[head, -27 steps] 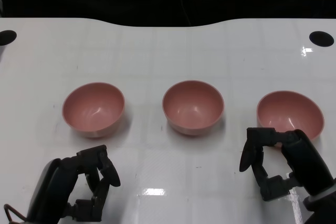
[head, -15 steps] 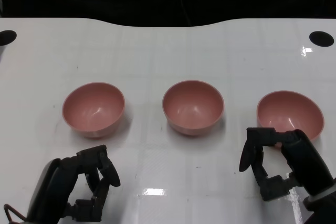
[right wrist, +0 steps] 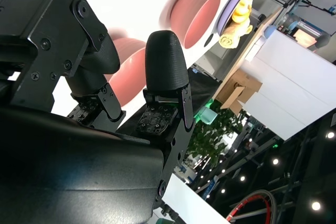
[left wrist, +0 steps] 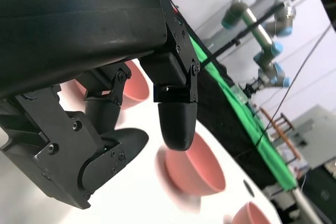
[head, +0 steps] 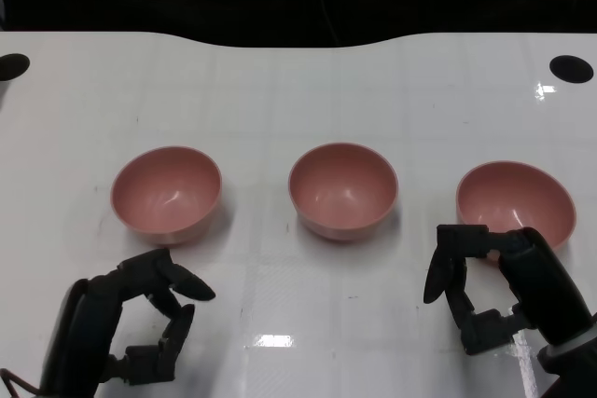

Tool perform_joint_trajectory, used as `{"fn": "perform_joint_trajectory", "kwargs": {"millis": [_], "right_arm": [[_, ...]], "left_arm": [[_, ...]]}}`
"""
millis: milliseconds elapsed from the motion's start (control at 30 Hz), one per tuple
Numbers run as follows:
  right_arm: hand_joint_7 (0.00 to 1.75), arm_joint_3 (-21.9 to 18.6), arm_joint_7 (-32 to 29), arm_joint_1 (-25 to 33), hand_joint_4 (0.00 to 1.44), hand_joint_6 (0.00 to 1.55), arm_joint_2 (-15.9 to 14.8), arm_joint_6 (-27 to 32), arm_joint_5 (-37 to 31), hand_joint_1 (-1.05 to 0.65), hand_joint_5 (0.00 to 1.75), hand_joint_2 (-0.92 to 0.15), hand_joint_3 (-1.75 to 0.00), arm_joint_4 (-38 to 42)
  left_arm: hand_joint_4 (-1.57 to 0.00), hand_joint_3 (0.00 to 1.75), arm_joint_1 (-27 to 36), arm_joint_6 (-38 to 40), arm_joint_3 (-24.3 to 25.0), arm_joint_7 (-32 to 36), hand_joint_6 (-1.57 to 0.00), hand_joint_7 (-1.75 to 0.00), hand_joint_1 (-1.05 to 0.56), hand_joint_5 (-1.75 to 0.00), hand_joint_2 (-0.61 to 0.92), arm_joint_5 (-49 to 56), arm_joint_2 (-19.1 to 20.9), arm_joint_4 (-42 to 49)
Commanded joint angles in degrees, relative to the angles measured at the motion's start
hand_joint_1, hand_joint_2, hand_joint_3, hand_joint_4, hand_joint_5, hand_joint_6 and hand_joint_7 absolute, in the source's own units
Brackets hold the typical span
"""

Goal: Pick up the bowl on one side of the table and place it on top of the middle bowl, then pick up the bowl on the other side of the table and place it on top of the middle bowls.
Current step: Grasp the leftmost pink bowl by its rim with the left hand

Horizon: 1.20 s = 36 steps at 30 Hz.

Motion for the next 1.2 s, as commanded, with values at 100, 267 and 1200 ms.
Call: {"fn": "perform_joint_trajectory", "kwargs": {"millis": [100, 267, 1200], "right_arm": [[1.35, -0.43, -0.92, 0.66, 1.01, 0.97, -0.67, 0.45, -0.4, 0.25, 1.75, -0.07, -1.75, -1.18], [1.35, -0.02, -0.62, 1.12, 1.01, 0.97, -0.31, 0.7, 0.03, 0.25, 1.75, -0.08, -1.75, -1.87], [1.36, 0.12, 0.35, 2.9, 1.02, 0.97, -1.03, 2.66, 1.06, 0.36, 1.75, -0.07, -1.75, -5.44]], "left_arm": [[-0.65, 0.2, 0.92, 7.85, 0.94, 0.75, -0.78, -0.32, -0.23, -0.88, 0.89, 3.06, 0.97, -5.2], [-0.57, 0.09, 2.67, 17.0, 1.09, 2.85, -0.65, -0.08, -0.33, -0.61, 0.92, 12.7, 3.11, -14.76], [-0.37, 0.04, -11.91, 61.8, -16.44, -3.22, -0.37, 0.0, -0.5, -0.38, 0.92, 47.33, 5.83, -20.9]]}}
